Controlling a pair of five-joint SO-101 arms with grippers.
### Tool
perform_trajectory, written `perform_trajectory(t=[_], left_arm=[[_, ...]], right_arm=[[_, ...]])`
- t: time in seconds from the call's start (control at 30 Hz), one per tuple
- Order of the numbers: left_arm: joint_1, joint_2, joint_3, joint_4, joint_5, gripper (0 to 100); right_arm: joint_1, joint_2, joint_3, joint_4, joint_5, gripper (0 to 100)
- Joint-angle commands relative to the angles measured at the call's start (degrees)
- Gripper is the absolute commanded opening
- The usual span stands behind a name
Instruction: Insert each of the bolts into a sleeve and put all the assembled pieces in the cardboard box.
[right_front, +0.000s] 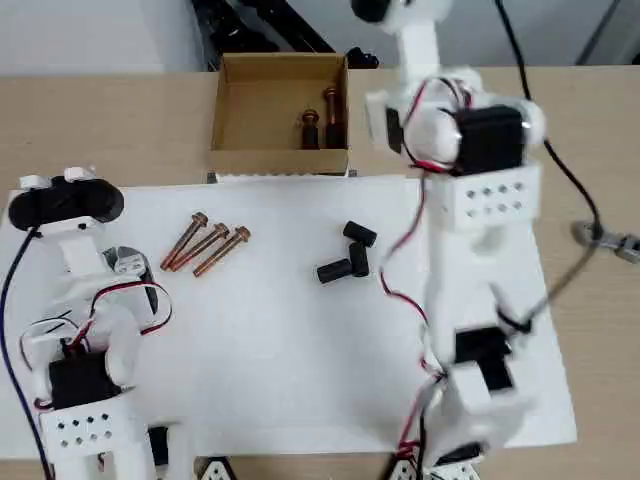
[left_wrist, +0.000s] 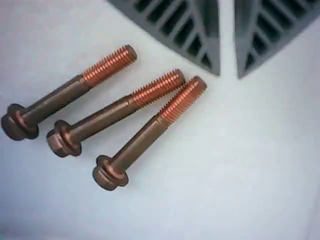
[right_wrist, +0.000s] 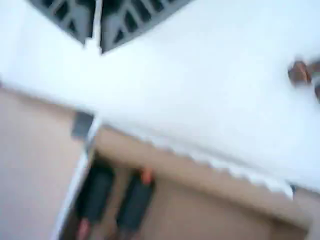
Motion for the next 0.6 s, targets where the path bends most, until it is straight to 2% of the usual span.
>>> perform_trajectory(t=[0.0,0.23,0.57], left_arm=[[-0.44,0.09,-0.40,0.35,-0.09,1],[-0.44,-0.18,2.15,0.09,-0.09,1],[-0.35,-0.35,3.91,0.00,-0.09,1]], right_arm=[[1.98,-15.08,16.44,-0.57,0.53,0.2],[2.33,-36.70,38.07,-0.66,0.35,0.2],[2.59,-65.27,58.29,-1.80,-5.89,0.3]])
